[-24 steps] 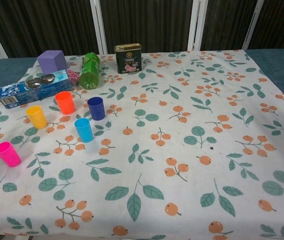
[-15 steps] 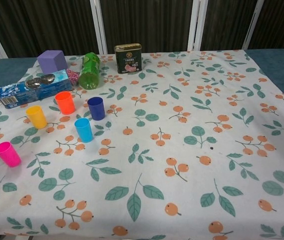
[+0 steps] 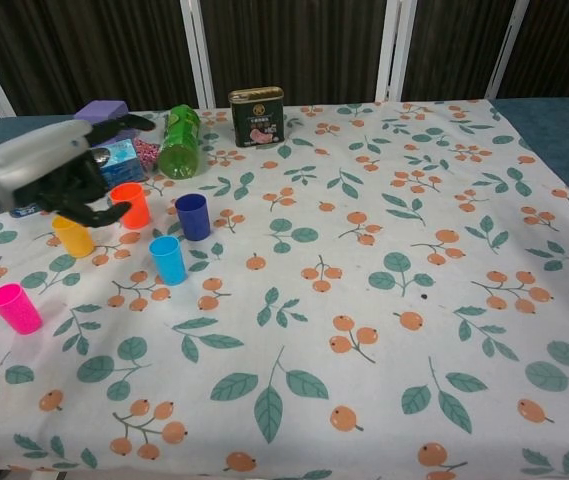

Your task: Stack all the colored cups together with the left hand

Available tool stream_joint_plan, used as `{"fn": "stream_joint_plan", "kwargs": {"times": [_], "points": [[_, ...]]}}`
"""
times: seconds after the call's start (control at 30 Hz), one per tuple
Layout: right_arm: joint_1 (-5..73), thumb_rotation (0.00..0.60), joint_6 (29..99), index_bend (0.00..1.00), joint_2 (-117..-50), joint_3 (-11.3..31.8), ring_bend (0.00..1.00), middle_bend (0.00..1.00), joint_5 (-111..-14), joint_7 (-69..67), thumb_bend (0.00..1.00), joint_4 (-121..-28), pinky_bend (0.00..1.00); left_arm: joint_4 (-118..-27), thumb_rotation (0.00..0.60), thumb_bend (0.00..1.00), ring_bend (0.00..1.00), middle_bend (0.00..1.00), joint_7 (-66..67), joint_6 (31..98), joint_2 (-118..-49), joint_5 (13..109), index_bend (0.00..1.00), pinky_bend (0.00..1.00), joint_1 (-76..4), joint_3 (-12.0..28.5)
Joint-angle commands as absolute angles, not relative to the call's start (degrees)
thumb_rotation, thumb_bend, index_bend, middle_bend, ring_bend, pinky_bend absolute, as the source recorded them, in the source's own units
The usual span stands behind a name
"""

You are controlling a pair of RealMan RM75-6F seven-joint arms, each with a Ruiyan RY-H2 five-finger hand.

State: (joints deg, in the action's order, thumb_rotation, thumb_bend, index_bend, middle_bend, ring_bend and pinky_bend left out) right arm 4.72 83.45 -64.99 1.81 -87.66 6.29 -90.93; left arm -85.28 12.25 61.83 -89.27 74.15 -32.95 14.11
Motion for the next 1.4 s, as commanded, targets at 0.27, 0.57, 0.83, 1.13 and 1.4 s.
{"fn": "stream_joint_plan", "kwargs": {"times": [0.27,0.57,0.83,1.13,1.4], "points": [[4.5,0.6,84.0,0.0,-65.2,2.5,0.0,0.0,-86.7,6.5,0.15,-91.0,0.0,-77.9,0.6,0.37,1.0,1.0,24.2,55.6,-99.0,60.1,0.18,1.0,-42.0,18.4],[4.4,0.6,84.0,0.0,-64.7,2.2,0.0,0.0,-87.1,5.3,0.15,-91.1,0.0,-70.0,0.6,0.37,1.0,1.0,26.0,55.3,-103.2,56.2,0.23,1.0,-45.1,19.0],[4.4,0.6,84.0,0.0,-64.6,2.2,0.0,0.0,-87.2,5.1,0.15,-91.1,0.0,-66.1,0.6,0.37,1.0,1.0,25.8,54.7,-104.3,54.9,0.34,1.0,-46.1,18.4],[4.4,0.6,83.9,0.0,-64.6,2.3,0.0,0.0,-87.1,5.1,0.15,-91.0,0.0,-63.9,0.6,0.37,1.0,1.0,23.9,54.4,-105.2,55.5,0.45,1.0,-46.8,17.9],[4.3,0.6,84.0,0.0,-64.4,2.3,0.0,0.0,-87.2,4.6,0.15,-91.0,0.0,-64.9,0.6,0.36,1.0,1.0,22.9,56.4,-103.8,56.6,0.53,1.0,-46.7,18.5]]}}
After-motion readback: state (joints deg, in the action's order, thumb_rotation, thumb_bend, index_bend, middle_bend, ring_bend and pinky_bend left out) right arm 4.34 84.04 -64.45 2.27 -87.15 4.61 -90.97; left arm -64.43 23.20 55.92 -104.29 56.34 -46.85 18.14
